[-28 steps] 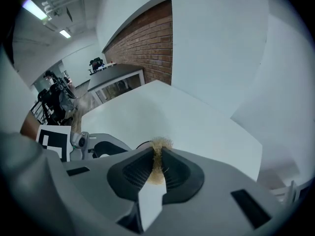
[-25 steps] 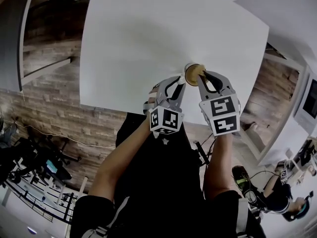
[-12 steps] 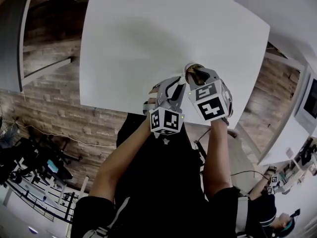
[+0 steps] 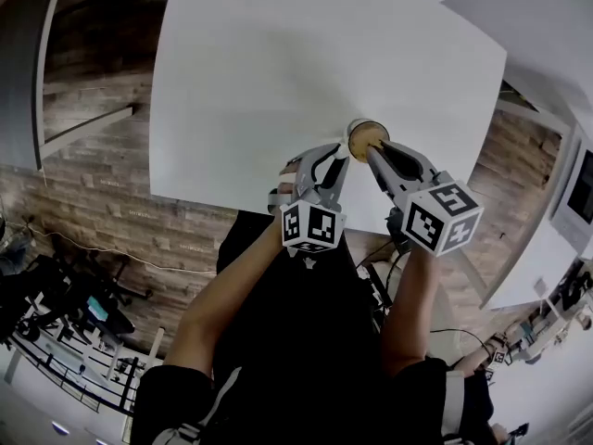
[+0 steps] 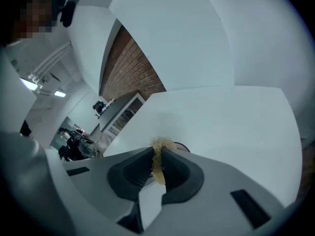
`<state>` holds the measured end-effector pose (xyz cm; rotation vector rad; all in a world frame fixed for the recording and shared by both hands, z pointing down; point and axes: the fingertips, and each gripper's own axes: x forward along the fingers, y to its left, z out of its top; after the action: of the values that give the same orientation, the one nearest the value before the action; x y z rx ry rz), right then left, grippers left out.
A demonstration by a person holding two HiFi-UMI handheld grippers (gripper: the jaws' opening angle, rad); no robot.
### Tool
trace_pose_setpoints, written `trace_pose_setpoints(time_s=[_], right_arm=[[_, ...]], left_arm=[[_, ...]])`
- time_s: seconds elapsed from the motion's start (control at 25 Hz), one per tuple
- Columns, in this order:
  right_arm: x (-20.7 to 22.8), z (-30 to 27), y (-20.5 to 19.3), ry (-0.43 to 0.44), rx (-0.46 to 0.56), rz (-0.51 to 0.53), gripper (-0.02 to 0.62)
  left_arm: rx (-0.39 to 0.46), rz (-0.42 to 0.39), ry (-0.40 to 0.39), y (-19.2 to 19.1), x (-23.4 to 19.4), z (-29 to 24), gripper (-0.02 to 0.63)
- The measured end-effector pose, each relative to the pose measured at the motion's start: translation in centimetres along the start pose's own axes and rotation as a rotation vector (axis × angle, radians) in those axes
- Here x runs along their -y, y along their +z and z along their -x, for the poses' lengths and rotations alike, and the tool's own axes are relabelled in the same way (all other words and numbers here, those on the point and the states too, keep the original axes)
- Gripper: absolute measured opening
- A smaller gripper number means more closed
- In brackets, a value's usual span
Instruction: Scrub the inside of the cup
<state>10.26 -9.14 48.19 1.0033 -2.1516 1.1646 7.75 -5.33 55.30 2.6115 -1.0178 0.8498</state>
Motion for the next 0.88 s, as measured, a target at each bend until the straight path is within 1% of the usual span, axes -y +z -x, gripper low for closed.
trace_pose_setpoints(time_s=[0.08, 0.32, 0.44, 0.6, 0.76, 0.88], right_arm=[[0.6, -0.9, -0.6, -0.041, -0.043, 0.041, 0.041], [1.4, -3.7, -2.3, -0.109, -0.178, 0.124, 0.041], [1.7, -4.2, -2.4, -0.137, -0.221, 0.169, 0.041], [1.9, -3.8, -2.3, -0.192, -0.239, 0.280, 0.041], [1.0, -1.3, -0.9, -0.268, -0.213, 0.414, 0.041], [0.4, -0.3, -0.4, -0.305, -0.234, 0.523, 0.041]], left_arm=[[-0.001, -0.002, -0.001, 0.0, 0.1, -0.1, 0.075], [0.000, -0.009, -0.002, 0.1, 0.2, -0.1, 0.075], [0.001, -0.013, -0.003, 0.1, 0.2, -0.1, 0.075], [0.002, -0.005, -0.002, 0.2, 0.2, -0.1, 0.075], [-0.003, 0.002, -0.009, 0.1, 0.2, -0.2, 0.075], [-0.005, 0.002, -0.009, -0.1, -0.1, -0.2, 0.075]])
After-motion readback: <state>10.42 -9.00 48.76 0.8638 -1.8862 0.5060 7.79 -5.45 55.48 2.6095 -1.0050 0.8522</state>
